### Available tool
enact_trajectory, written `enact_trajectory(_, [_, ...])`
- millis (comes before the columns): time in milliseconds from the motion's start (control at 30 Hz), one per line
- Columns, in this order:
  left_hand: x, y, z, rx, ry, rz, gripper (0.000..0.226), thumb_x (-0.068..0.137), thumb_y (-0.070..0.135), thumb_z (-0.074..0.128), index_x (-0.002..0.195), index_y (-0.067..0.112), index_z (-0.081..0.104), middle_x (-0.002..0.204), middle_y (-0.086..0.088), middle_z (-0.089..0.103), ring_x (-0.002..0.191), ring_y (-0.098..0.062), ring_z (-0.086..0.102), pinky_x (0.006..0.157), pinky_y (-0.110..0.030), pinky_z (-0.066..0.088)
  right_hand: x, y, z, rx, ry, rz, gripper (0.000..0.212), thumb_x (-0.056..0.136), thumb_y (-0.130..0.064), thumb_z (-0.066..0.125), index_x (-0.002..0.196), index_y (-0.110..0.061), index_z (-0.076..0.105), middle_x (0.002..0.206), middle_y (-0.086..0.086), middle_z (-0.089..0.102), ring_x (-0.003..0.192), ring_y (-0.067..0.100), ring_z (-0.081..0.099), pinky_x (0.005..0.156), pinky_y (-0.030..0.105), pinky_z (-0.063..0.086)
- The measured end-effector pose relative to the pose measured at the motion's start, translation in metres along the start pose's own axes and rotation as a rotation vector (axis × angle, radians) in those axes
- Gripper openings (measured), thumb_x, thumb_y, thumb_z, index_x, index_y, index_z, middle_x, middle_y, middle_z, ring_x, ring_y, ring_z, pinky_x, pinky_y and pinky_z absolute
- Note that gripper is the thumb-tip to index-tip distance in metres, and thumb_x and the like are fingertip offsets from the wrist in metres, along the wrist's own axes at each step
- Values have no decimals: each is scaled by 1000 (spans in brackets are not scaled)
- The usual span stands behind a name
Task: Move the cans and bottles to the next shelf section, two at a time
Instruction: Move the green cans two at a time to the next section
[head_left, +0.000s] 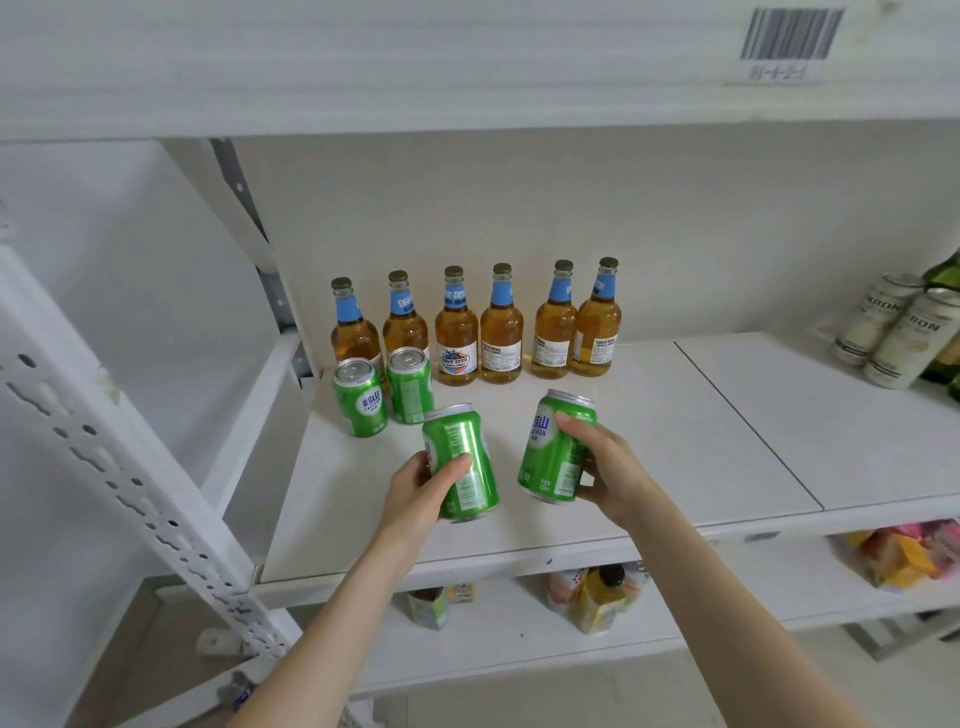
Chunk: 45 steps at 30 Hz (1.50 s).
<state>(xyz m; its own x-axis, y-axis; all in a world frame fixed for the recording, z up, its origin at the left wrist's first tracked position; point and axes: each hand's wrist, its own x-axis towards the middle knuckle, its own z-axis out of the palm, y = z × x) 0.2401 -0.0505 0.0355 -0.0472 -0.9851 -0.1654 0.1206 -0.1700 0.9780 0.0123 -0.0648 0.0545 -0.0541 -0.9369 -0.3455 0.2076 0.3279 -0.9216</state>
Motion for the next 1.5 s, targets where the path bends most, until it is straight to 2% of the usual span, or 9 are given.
enact_trajectory(133, [-9, 4, 18, 42, 11, 26, 21, 89, 27, 69, 108, 19, 67, 102, 1, 76, 95, -15, 72, 77, -31, 57, -7, -4, -17, -16, -3, -19, 45, 82, -36, 75, 120, -15, 63, 118, 11, 68, 110, 29, 65, 94, 51, 53])
enact_trajectory(367, [-25, 6, 70, 50, 38, 60, 13, 89, 25, 69, 102, 21, 68, 98, 3, 76, 89, -11, 73, 71, -25, 56, -17, -16, -63, -25, -29, -43, 52, 78, -38, 77, 122, -14, 63, 118, 10, 69, 110, 28, 65, 96, 53, 52])
enact_trajectory(567, [-42, -3, 138, 48, 79, 76, 14, 88, 24, 71, 101, 19, 68, 96, 1, 76, 88, -12, 73, 69, -24, 56, -32, -35, -130, -60, -52, -62, 47, 81, -37, 77, 120, -15, 63, 117, 9, 70, 109, 26, 66, 92, 50, 54])
enact_trajectory(733, [-51, -11, 197, 55, 61, 77, 17, 86, 26, 72, 102, 20, 69, 99, -2, 76, 93, -17, 73, 80, -33, 58, -46, -52, -189, -72, -42, -80, 45, 82, -35, 77, 120, -14, 64, 115, 9, 70, 108, 26, 66, 90, 48, 55])
enact_trajectory(833, [-51, -12, 231, 61, 40, 79, 16, 86, 26, 72, 101, 21, 68, 97, 1, 76, 91, -13, 73, 75, -28, 56, -49, -61, -223, -72, -23, -81, 47, 81, -35, 77, 120, -13, 64, 115, 10, 70, 108, 26, 66, 91, 48, 55])
enact_trajectory(1033, [-24, -16, 293, 93, -34, 55, 21, 85, 28, 74, 104, 23, 69, 98, 2, 77, 93, -15, 73, 83, -34, 58, -36, -77, -284, -39, 29, -96, 40, 83, -32, 75, 117, -12, 66, 114, 11, 70, 107, 27, 66, 84, 45, 56])
enact_trajectory(1233, [21, -16, 358, 111, -113, 62, 20, 86, 26, 72, 105, 24, 68, 99, 3, 76, 92, -13, 73, 81, -31, 57, -4, -96, -342, -33, 74, -118, 39, 83, -31, 76, 115, -13, 66, 112, 10, 70, 104, 25, 67, 72, 37, 55])
enact_trajectory(1400, [56, -18, 415, 145, -142, 65, 25, 86, 27, 73, 109, 22, 67, 102, 1, 75, 92, -13, 73, 78, -28, 57, 24, -113, -396, -38, 93, -144, 40, 82, -30, 78, 117, -15, 66, 113, 9, 71, 104, 25, 67, 72, 36, 54])
enact_trajectory(1500, [69, -22, 451, 147, -120, 62, 25, 85, 24, 74, 108, 17, 67, 100, -2, 76, 90, -14, 73, 76, -28, 58, 39, -122, -429, -23, 96, -144, 41, 80, -30, 79, 117, -16, 67, 114, 8, 72, 105, 25, 68, 77, 39, 55])
